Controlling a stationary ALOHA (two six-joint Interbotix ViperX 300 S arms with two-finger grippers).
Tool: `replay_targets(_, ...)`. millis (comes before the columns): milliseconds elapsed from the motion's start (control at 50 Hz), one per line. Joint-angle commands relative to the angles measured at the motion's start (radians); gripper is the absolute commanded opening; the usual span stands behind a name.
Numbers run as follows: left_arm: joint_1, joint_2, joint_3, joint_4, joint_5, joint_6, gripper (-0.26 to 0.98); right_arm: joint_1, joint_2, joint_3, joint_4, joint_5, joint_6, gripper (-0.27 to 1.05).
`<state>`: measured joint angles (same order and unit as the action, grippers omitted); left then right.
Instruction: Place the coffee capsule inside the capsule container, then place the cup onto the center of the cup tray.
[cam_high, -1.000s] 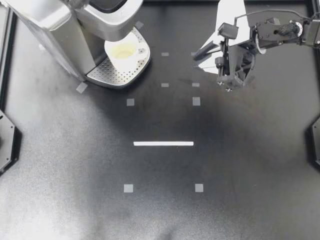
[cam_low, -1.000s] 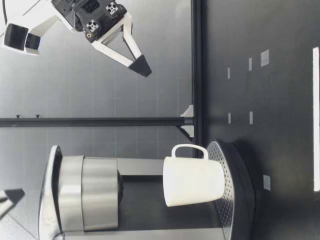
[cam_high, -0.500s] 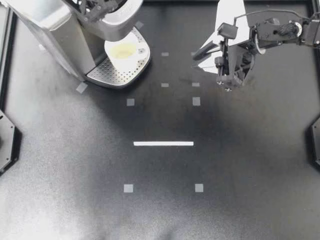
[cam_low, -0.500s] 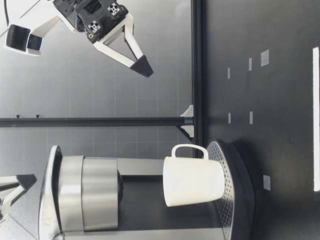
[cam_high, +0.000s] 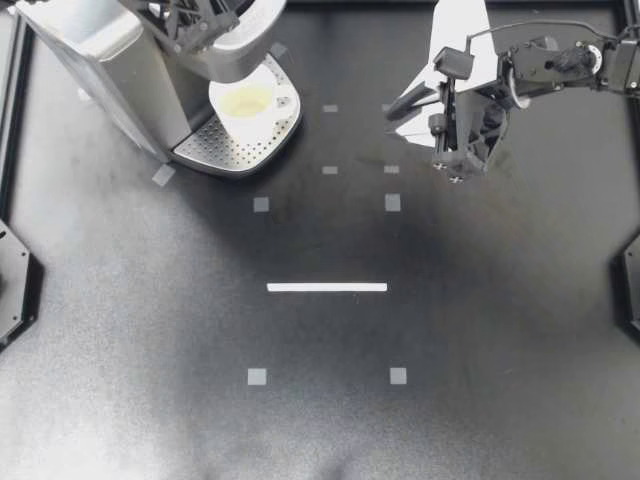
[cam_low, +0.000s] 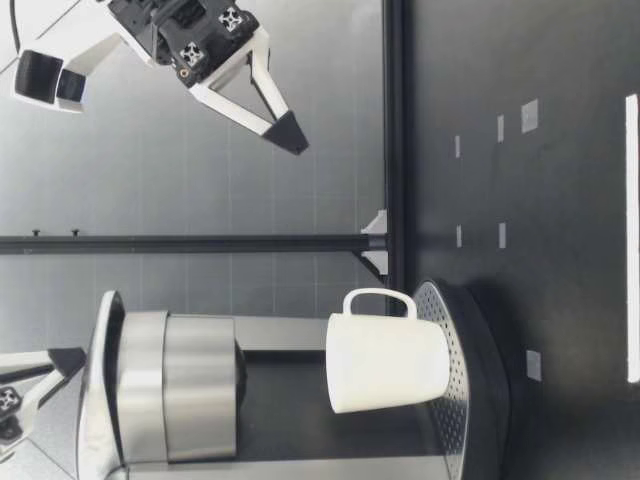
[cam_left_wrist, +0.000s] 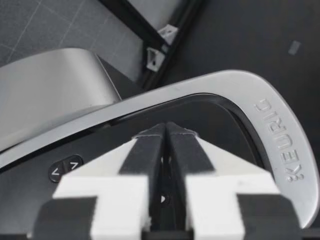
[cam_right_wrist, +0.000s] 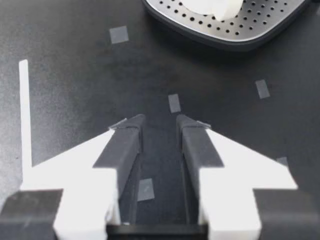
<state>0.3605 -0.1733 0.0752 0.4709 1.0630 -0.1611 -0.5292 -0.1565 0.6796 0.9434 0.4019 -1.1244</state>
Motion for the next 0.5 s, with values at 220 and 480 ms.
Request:
replay_targets(220, 0.003, 0.005, 0.009, -0.037, 0.008, -0.002, 0.11, 0.003, -0.011, -0.012, 0.003, -0.005, -0.002, 0.35)
replay_targets(480, 0.003, 0.031, 0.017, -0.046, 0.011, -0.002, 0.11, 0.003, -0.011, -0.009, 0.003, -0.003, 0.000, 0.35)
